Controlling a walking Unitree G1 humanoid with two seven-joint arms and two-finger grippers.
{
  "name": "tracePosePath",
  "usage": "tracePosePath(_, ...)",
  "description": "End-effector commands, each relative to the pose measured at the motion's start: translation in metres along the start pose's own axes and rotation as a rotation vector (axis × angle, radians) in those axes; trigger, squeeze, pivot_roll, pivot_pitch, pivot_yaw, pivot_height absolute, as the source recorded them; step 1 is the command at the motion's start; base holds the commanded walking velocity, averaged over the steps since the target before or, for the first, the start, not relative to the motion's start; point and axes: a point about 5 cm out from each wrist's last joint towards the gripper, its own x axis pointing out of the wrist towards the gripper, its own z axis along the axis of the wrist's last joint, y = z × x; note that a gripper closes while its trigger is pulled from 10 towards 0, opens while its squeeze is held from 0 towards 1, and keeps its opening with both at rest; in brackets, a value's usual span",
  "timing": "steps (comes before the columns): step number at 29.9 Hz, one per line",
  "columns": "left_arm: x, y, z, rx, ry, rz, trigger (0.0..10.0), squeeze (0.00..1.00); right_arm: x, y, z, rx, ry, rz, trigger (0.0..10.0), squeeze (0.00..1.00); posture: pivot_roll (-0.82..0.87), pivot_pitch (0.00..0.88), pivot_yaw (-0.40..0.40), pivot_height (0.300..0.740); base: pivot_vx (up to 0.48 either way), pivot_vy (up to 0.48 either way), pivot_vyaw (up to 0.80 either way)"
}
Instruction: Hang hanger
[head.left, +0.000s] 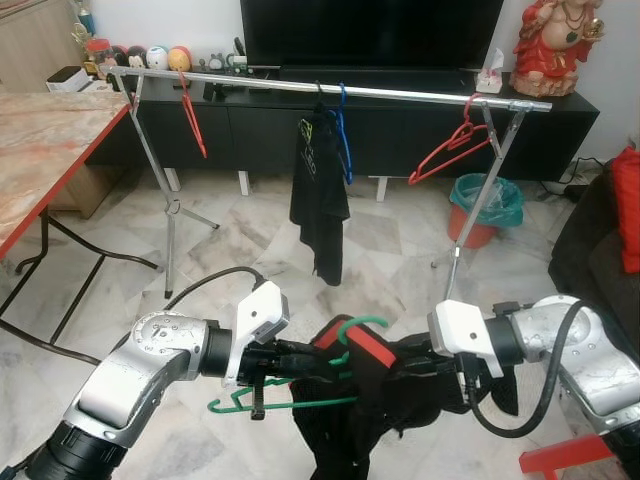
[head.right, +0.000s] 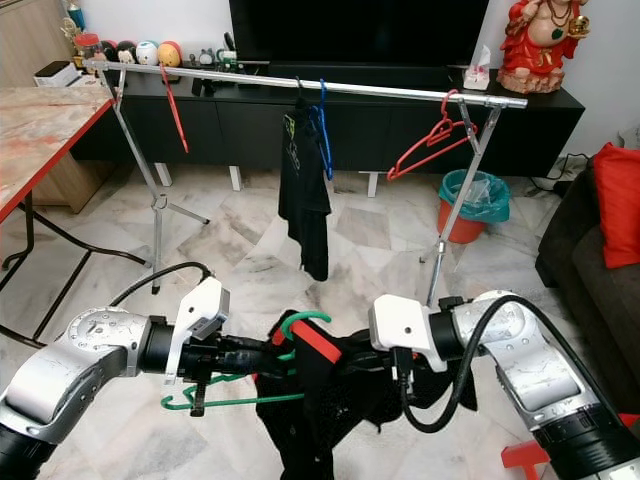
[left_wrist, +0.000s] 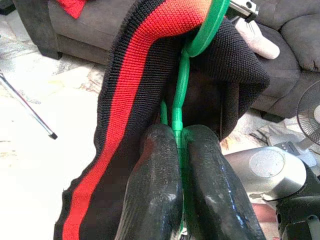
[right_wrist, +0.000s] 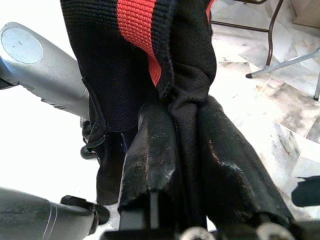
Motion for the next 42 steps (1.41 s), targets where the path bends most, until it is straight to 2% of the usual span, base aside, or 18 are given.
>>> tracePosePath(1, 0.004, -0.006, 0.011, 0.054, -0.033, -0.066, 10.0, 0.00, 0.002, 0.000, 0.007, -0.029, -0.019, -0.003, 0.0, 0.00, -0.03, 0.000, 0.002, 0.740, 0.000, 0.000, 0.00)
tracePosePath(8, 0.004, -0.006, 0.012, 0.048, -0.042, -0.073, 10.0, 0.00, 0.004, 0.001, 0.007, -0.027, -0.020, 0.005, 0.0, 0.00, -0.03, 0.000, 0.003, 0.740, 0.000, 0.000, 0.00)
tracePosePath(9, 0.004, -0.006, 0.012, 0.044, -0.042, -0.076, 10.0, 0.92, 0.004, 0.001, 0.007, -0.027, -0.020, 0.005, 0.0, 0.00, -0.03, 0.000, 0.004, 0.740, 0.000, 0.000, 0.00)
tracePosePath(10, 0.004, -0.006, 0.012, 0.040, -0.041, -0.077, 10.0, 1.00, 0.004, 0.001, 0.007, -0.027, -0.020, 0.005, 0.0, 0.00, -0.03, 0.000, 0.004, 0.740, 0.000, 0.000, 0.00)
tracePosePath(24, -0.006, -0.005, 0.011, 0.033, -0.018, -0.084, 10.0, 1.00, 0.005, -0.001, 0.003, -0.025, 0.010, -0.003, 0.0, 0.00, -0.03, 0.000, 0.008, 0.740, 0.000, 0.000, 0.00)
tracePosePath(34, -0.028, -0.001, 0.008, 0.029, 0.050, -0.069, 10.0, 1.00, 0.001, -0.003, -0.002, -0.017, 0.041, -0.028, 0.0, 0.00, -0.02, 0.000, 0.011, 0.740, 0.000, 0.000, 0.00)
tracePosePath(42, -0.054, 0.006, 0.006, 0.018, 0.081, 0.031, 10.0, 1.00, -0.006, -0.006, -0.012, -0.001, 0.087, -0.062, 0.0, 0.00, -0.02, 0.000, 0.009, 0.740, 0.000, 0.000, 0.00)
